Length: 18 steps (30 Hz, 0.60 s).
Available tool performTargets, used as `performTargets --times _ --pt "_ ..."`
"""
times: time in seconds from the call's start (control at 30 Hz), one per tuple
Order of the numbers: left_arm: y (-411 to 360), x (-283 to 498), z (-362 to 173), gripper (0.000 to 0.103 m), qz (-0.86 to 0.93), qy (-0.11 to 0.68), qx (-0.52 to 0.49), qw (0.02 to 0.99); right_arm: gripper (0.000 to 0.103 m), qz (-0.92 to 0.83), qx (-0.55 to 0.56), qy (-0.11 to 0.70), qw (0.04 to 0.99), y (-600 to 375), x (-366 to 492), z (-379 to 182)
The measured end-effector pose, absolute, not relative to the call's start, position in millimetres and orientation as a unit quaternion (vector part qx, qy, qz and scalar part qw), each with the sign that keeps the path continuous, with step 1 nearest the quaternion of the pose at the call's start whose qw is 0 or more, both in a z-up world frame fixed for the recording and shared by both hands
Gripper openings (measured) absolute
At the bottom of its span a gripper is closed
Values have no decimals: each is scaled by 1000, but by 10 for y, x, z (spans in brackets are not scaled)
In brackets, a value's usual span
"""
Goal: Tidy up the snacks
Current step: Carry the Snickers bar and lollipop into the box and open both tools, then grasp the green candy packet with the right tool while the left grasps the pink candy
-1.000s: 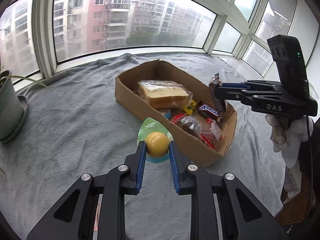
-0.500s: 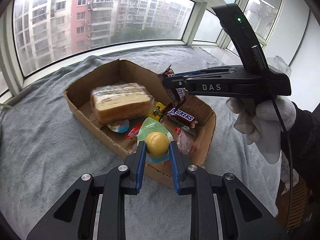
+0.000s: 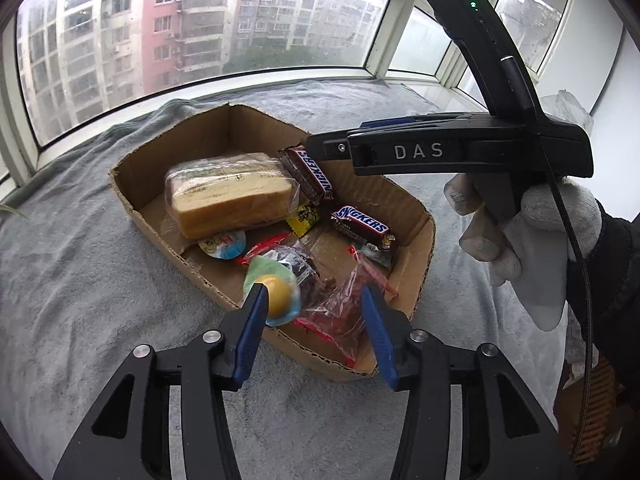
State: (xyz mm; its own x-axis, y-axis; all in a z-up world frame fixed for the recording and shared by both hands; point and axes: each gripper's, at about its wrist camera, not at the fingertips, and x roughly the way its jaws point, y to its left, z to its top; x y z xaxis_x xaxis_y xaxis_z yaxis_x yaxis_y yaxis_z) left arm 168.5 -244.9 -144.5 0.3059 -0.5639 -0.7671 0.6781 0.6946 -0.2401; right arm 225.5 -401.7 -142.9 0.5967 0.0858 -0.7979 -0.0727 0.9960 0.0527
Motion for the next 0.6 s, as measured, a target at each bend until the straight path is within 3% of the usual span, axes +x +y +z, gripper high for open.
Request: performTargets --times 0.43,0.6 --pt "-2281 1660 -1326 48 -381 439 52 812 72 48 4 441 896 -3929 2103 -1292" --pt "-1885 1628 -1214 48 -361 432 34 826 72 75 4 426 902 -3784 1899 -1144"
